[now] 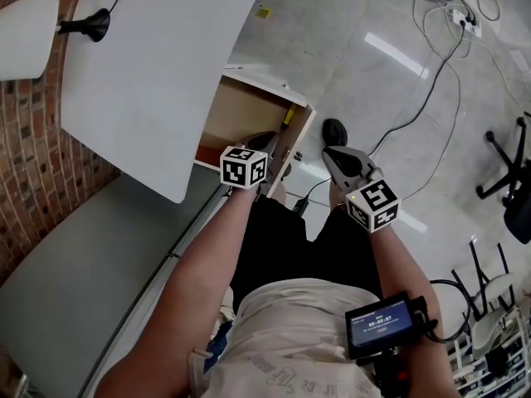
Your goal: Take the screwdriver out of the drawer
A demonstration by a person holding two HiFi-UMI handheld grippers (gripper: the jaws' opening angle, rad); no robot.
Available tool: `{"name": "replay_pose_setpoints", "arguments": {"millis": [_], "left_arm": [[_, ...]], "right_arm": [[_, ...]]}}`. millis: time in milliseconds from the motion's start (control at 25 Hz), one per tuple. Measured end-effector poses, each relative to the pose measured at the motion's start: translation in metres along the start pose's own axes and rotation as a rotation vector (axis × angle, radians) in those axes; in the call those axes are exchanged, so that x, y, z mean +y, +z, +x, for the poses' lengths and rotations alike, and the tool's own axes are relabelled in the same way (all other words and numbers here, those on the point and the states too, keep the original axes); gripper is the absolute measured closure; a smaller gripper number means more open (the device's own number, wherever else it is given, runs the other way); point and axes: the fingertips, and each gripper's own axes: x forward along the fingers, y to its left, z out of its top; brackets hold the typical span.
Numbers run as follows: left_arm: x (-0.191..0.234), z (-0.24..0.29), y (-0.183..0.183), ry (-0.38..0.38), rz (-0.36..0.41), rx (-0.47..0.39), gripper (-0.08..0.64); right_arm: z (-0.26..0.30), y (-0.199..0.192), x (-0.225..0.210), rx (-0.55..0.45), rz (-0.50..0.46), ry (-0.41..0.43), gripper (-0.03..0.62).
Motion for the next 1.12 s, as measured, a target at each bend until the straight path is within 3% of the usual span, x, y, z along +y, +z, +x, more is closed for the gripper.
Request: {"name": "replay_pose_setpoints", "arguments": {"millis": [200,320,440,760,920,1120], "left_arm": [[0.004,0.013,0.0,0.0,0.014,0.028,0.543],[0.009,0.022,-0.003,0.011,0.033,0.056,0.448],[0.014,0.03,-0.005,0.015,0.053,0.078,0.443],[0.028,0.039,-0.008,0.016,0.052,0.096,0.349],[0.032,0.045,-0.007,0.004,0.048,0.092,0.336],[0.027,0.059,-0.016,-0.044,0.076,0.147,0.339]], "right_arm": [[-0.002,0.002,-0.008,-0.027,0.022,-0.017,0.586],[-0.006,-0.003,-0.015,-0.034,0.041,-0.029,0.586],[-0.009,-0.01,-0.021,-0.033,0.054,-0.039,0.586],[-0.01,-0.024,-0.025,-0.034,0.076,-0.053,0.585],[-0.01,-0.029,-0.027,-0.034,0.085,-0.059,0.586],[-0.015,-0.033,-0.026,-0.031,0.085,-0.068,0.586]]}}
